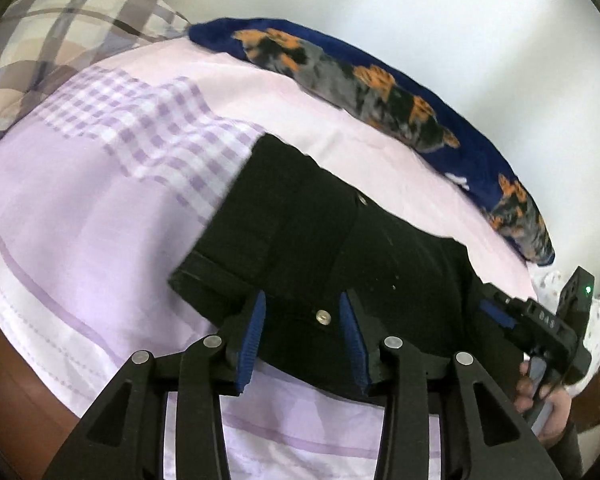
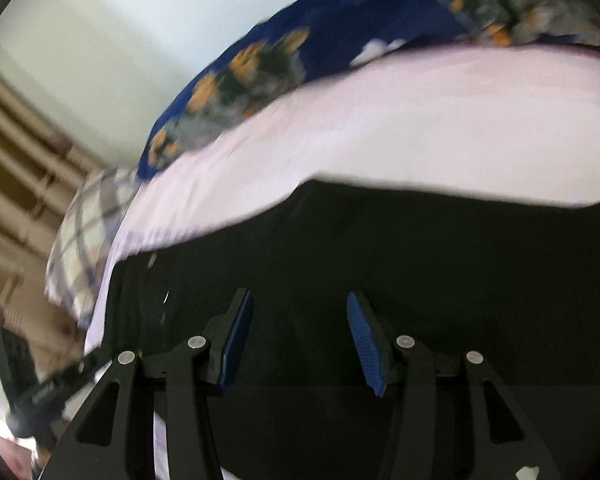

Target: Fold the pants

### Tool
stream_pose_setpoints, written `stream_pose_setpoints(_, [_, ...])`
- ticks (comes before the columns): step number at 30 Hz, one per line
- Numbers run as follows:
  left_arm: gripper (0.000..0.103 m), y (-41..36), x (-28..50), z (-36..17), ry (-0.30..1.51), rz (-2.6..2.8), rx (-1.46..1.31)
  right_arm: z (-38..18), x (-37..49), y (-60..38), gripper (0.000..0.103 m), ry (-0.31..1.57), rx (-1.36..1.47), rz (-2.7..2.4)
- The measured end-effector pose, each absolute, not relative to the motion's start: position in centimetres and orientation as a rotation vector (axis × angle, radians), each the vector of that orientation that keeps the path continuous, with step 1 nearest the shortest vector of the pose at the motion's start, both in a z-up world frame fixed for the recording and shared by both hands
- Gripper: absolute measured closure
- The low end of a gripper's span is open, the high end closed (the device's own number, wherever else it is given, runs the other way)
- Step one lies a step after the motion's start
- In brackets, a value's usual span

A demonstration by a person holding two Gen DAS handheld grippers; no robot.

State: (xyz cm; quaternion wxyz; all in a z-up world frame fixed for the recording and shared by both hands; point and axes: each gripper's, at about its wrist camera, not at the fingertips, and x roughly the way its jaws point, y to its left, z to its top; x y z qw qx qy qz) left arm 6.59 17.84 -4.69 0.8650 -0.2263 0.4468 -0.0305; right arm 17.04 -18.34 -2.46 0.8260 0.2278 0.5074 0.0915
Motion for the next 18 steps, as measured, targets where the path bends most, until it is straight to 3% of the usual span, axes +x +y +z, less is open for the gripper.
stream_pose_setpoints(5, [0.054,19.4,6.1,-4.2,0.905,-0.072,-0.523,-4.1,19.7,-18.9,0.054,1.123,0.445,0.118])
stream_pose_setpoints(18, [0.054,24.4,3.8,-8.1,0.977,-0.073,-0.915,-2.0,16.5,-16.0,0.053,1.138,0.469,0.276])
